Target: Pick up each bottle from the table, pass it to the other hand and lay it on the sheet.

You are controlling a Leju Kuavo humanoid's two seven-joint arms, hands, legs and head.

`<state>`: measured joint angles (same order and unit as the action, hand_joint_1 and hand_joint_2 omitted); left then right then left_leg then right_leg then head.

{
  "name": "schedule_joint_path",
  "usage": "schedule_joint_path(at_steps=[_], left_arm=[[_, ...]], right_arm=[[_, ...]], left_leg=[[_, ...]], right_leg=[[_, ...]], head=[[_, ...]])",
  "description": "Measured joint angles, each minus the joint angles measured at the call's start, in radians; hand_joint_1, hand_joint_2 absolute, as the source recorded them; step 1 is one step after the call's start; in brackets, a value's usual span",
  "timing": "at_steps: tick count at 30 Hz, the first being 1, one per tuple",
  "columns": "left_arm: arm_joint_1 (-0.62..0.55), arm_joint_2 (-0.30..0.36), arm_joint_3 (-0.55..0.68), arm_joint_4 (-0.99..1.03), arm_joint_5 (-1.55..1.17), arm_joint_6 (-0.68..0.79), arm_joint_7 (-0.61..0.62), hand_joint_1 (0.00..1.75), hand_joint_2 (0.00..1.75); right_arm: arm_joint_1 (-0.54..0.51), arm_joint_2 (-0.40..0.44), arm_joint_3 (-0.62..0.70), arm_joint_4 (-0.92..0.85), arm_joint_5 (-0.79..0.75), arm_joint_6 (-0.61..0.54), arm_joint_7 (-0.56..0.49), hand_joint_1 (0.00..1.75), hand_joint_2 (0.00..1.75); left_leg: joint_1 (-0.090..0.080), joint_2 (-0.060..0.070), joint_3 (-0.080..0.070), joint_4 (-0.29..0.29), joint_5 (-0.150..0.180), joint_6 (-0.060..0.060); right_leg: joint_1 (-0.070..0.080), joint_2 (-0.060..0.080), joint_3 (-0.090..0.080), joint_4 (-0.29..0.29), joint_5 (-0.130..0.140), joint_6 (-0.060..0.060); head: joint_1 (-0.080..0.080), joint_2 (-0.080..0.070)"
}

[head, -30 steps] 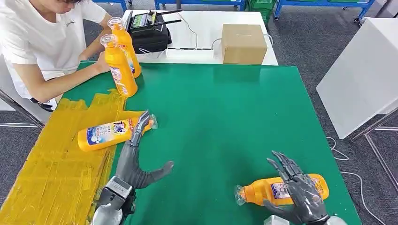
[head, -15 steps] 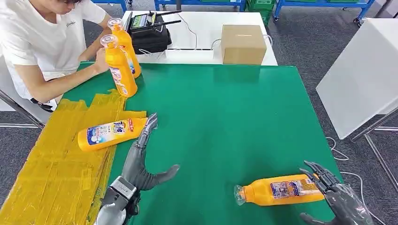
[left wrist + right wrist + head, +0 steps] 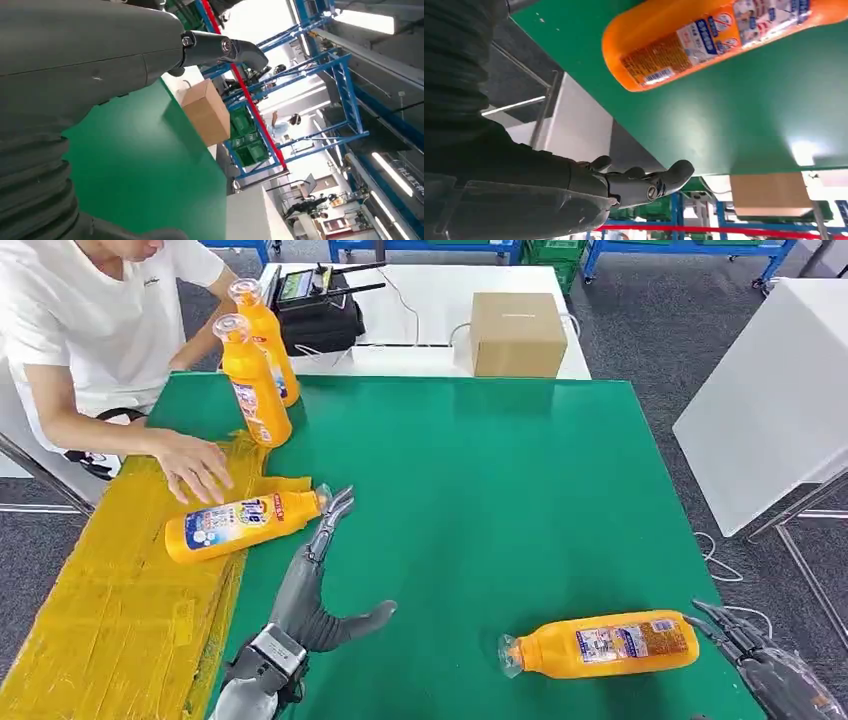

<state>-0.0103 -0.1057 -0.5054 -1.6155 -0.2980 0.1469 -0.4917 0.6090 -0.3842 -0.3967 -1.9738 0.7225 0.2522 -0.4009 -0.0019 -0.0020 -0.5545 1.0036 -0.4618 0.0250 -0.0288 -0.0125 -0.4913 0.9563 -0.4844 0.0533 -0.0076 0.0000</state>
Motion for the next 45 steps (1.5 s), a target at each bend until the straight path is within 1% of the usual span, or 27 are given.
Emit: schedule_joint_path(at_steps=[16, 19, 25, 29, 32, 37, 41, 45], left_arm=[[-0.01, 0.0, -0.005, 0.008, 0.001, 0.0, 0.0, 0.0, 1.75], [-0.013, 0.0, -0.008, 0.011, 0.007, -0.004, 0.0, 0.0, 1.75], [-0.02, 0.001, -0.009, 0.017, 0.013, -0.015, 0.007, 0.0, 1.75], [-0.026, 0.001, -0.014, 0.023, 0.015, -0.017, 0.01, 0.0, 1.75], [-0.028, 0.001, -0.019, 0.026, 0.015, -0.019, 0.018, 0.0, 1.75], [-0.028, 0.001, -0.021, 0.029, 0.01, -0.021, 0.034, 0.0, 1.75], [-0.028, 0.001, -0.023, 0.029, 0.009, -0.021, 0.037, 0.0, 1.75], [-0.028, 0.001, -0.023, 0.029, 0.009, -0.021, 0.037, 0.0, 1.75]], right_arm=[[-0.005, 0.034, -0.013, 0.018, 0.013, 0.003, 0.0, 0.0, 1.75], [-0.005, 0.031, -0.001, 0.032, 0.06, -0.013, 0.035, 0.0, 1.75], [-0.006, -0.022, 0.093, 0.104, 0.096, -0.131, 0.175, 0.0, 1.75], [-0.021, -0.046, 0.165, 0.159, 0.112, -0.176, 0.214, 0.0, 1.75], [-0.047, -0.058, 0.224, 0.21, 0.163, -0.214, 0.252, 0.0, 1.75], [-0.138, -0.059, 0.351, 0.304, 0.243, -0.283, 0.358, 0.0, 1.75], [-0.181, -0.067, 0.408, 0.343, 0.253, -0.298, 0.378, 0.0, 1.75], [-0.2, -0.067, 0.433, 0.361, 0.254, -0.3, 0.38, 0.0, 1.75]], left_leg=[[0.0, 0.0, 0.0, 0.0, 0.0, 0.0], [0.0, 0.0, 0.0, 0.0, 0.0, 0.0], [0.0, 0.0, 0.0, 0.0, 0.0, 0.0], [0.0, 0.0, 0.0, 0.0, 0.0, 0.0], [0.0, 0.0, 0.0, 0.0, 0.0, 0.0], [0.0, 0.003, 0.001, 0.0, 0.0, 0.0], [0.0, 0.003, 0.001, 0.0, 0.0, 0.0], [0.0, 0.003, 0.001, 0.0, 0.0, 0.0]], right_leg=[[0.0, 0.0, 0.001, 0.0, 0.0, 0.0], [0.0, 0.0, 0.003, 0.0, 0.0, 0.0], [0.0, 0.0, 0.005, 0.0, 0.0, 0.0], [0.0, 0.0, 0.006, 0.0, 0.0, 0.0], [0.0, 0.0, 0.006, 0.0, 0.0, 0.0], [0.001, 0.001, 0.006, 0.0, 0.0, 0.0], [0.001, 0.001, 0.006, 0.0, 0.0, 0.0], [0.001, 0.001, 0.006, 0.0, 0.0, 0.0]], head=[[0.0, 0.0], [0.0, 0.0], [0.0, 0.0], [0.0, 0.0], [0.0, 0.0], [0.0, 0.0], [0.0, 0.0], [0.0, 0.0]])
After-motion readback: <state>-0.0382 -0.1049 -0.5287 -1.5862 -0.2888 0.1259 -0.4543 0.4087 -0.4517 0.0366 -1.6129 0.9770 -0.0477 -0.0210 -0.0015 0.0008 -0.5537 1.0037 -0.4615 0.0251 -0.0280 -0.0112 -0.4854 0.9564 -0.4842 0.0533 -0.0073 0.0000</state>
